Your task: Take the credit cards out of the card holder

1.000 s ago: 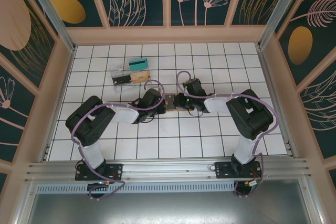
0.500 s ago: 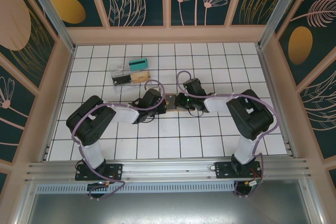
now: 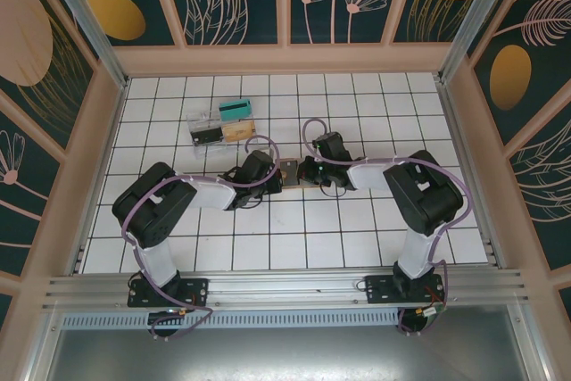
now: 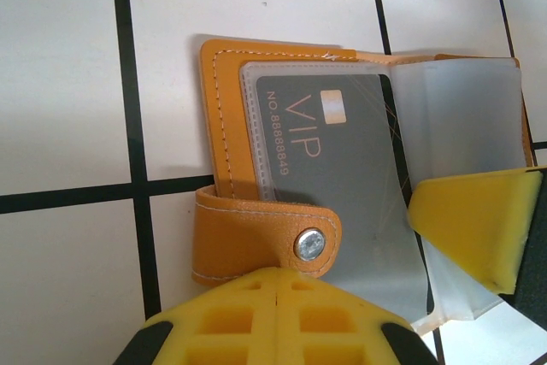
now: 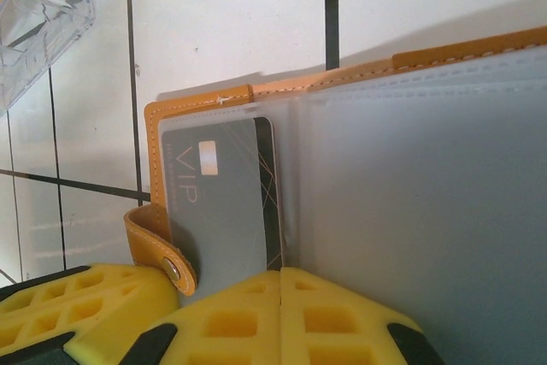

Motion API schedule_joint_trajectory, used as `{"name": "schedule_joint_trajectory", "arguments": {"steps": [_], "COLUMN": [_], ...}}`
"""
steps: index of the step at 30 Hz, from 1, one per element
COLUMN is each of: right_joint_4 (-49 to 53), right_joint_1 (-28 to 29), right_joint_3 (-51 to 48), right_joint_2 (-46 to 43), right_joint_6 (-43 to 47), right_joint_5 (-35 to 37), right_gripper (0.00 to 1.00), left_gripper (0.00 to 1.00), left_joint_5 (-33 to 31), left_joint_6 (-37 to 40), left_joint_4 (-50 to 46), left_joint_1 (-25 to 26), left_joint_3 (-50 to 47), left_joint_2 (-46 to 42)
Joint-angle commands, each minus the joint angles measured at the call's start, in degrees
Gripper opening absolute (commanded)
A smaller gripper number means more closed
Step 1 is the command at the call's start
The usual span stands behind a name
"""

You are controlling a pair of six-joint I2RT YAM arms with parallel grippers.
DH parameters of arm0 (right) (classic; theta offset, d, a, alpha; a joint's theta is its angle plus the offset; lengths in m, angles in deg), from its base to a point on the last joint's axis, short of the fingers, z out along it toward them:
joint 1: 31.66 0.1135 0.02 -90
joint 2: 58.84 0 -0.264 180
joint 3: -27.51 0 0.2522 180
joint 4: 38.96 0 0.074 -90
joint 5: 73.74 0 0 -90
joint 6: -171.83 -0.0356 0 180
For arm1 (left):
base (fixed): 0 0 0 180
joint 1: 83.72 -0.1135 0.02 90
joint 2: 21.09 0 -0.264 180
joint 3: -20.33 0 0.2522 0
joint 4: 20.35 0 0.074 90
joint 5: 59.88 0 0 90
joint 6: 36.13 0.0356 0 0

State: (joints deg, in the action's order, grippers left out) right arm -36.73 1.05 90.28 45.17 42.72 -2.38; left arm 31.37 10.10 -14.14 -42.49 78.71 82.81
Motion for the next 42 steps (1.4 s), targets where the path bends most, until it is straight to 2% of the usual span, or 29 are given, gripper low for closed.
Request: {"name": "schedule_joint_trajectory", "arguments": {"steps": [1,8,11,20,21,22,25,28,34,39,42], "right_joint_4": [-1.5,-0.4,-0.1,-1.9,-2.2,-2.4,-3.2,-3.7,-4.1,-3.8,-2.9], "right_joint_1": [-0.1,-1.1,-3.5,-4.8,-4.7,-4.7,-4.6,-4.6,-4.1,-4.2,-4.8], "right_joint_3": [-1.4,-3.3,-4.5,-6.8,-6.8,-6.7,-6.5,-6.0,-4.7,-4.9,-5.2], "right_joint_2": [-0.9,-6.0,-7.0,-6.3,-5.9,-5.7,-4.9,-3.7,-1.9,-2.1,-2.6], "right_joint_6": [-0.9,-0.6,-0.2,-0.1,-0.2,-0.1,-0.1,0.0,0.1,-0.3,0.2], "right_joint_5": [-3.1,-1.5,-1.6,-2.8,-2.9,-3.1,-3.5,-4.6,-5.4,-4.4,-3.7], "right_gripper": [0.00,0.00,0.00,0.00,0.03,0.11,0.25,0.26,0.25,0.03,0.00], "left_gripper": [0.02,0.02,0.02,0.02,0.02,0.02,0.02,0.02,0.02,0.01,0.01], "left_joint_5": [1.7,0.2,0.2,0.5,0.6,0.7,0.8,1.1,1.6,1.4,1.0], "left_joint_6": [-0.3,-0.9,-0.9,-0.9,-0.8,-0.8,-0.6,-0.6,-0.4,-0.3,-0.2], "left_joint_4": [-1.9,-2.9,-3.0,-3.0,-3.1,-3.0,-3.0,-3.0,-2.9,-3.0,-3.5], "left_joint_1": [0.2,0.2,0.2,0.2,0.2,0.2,0.2,0.2,0.2,0.2,0.2], "left_joint_3": [-0.1,-0.2,-0.3,-0.1,-0.1,-0.1,-0.1,0.0,0.1,0.0,0.0], "left_joint_2": [2.2,2.0,1.8,1.8,1.8,1.8,1.8,1.9,2.2,2.0,1.9]}}
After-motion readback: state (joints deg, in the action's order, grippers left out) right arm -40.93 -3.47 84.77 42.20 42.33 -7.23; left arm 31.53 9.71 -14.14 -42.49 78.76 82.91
